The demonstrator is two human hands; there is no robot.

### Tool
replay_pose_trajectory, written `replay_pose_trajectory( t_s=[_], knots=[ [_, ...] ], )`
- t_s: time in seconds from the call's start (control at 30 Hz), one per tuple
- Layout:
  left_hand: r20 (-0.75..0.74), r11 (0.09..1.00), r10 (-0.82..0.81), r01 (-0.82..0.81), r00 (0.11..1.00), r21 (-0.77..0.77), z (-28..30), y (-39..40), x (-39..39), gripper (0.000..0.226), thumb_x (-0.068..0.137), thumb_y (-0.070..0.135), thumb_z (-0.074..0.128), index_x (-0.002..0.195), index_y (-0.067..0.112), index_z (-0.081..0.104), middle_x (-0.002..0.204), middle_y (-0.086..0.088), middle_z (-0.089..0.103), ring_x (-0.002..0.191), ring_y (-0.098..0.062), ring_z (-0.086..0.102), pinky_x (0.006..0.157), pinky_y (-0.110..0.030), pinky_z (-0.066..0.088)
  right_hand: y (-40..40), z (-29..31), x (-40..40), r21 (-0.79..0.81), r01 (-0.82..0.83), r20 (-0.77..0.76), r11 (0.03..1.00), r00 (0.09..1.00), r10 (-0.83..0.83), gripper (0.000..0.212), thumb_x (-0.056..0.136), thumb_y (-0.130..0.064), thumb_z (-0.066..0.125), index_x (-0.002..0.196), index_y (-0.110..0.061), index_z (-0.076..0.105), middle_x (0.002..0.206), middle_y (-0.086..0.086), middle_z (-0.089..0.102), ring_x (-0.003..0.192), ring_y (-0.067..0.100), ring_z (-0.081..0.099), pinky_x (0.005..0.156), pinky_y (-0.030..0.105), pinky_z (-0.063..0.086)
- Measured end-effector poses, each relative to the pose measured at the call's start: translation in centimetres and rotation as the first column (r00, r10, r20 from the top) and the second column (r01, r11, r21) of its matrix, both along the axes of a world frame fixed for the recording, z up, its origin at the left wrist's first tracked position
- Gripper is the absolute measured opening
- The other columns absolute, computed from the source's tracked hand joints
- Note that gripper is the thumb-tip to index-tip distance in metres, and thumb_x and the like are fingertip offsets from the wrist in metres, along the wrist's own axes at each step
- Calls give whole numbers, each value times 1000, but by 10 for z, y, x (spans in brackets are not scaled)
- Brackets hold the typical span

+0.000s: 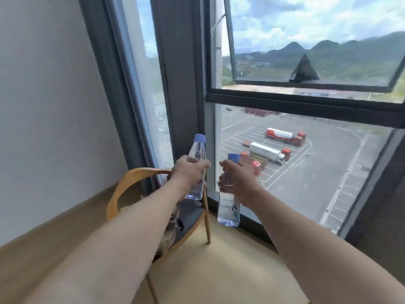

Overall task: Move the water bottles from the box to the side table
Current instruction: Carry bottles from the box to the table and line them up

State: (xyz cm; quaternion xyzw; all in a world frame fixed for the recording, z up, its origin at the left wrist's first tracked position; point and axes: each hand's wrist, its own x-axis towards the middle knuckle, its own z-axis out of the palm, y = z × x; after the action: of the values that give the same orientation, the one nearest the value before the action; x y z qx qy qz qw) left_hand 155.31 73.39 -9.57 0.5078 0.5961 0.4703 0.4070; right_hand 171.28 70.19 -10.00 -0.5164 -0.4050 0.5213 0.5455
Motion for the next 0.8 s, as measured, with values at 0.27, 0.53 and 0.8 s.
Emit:
replay_pose_trajectory(
  t_s=[0.27,0.53,0.8],
  knots=[
    [-3,949,316,-316,949,19,-9,-46,-270,42,62,53,78,93,26,67,93,4,73,83,-15,69,66,-32,55,9,-11,-267,-26,-287,45,957,956,288,30,88,-24,70,107,0,68,73,12,68,61,26,69,68,50,63],
    [36,758,653,-652,757,-25,-10,-138,-499,43,58,49,76,91,24,66,89,3,72,79,-15,69,63,-27,48,-17,-17,-515,-56,-618,17,784,784,620,16,85,-20,73,88,-10,62,64,8,60,51,25,64,52,34,56],
    [85,476,878,-877,471,-66,-29,-222,-671,38,65,40,82,95,21,69,80,2,75,68,-15,70,61,-28,53,-56,-34,-729,-89,-867,21,490,490,872,17,85,-21,72,85,-10,58,69,12,58,54,27,61,54,36,54]
  ],
)
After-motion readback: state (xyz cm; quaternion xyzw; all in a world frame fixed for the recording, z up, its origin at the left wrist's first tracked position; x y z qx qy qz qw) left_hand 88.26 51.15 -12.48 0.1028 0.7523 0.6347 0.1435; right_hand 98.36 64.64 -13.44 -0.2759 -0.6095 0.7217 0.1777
